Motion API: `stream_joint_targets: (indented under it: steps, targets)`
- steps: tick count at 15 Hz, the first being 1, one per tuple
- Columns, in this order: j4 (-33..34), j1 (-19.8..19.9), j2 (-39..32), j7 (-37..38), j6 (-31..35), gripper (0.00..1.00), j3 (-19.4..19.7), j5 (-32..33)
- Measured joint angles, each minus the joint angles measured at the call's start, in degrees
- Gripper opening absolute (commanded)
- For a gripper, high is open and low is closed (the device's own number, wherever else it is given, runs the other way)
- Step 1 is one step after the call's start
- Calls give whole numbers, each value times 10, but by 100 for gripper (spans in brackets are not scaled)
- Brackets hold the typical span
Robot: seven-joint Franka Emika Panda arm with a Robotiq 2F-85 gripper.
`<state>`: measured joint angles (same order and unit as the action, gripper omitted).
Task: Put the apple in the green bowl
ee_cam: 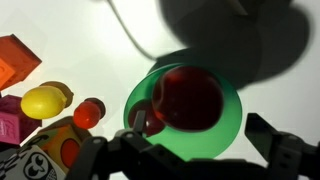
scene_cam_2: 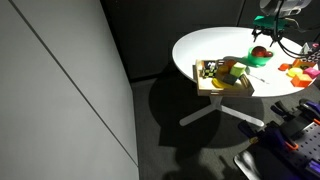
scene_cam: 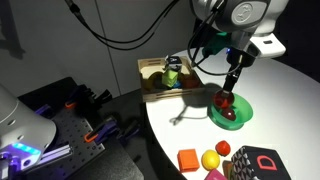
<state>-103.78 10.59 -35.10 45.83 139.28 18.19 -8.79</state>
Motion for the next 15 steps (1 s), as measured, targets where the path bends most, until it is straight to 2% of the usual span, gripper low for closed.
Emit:
stream_joint_targets:
  steps: [6, 15]
  targets:
    - [-35, 4, 47, -66, -17, 100, -22, -6]
    - [-107, -1, 130, -199, -43, 100, -33, -3]
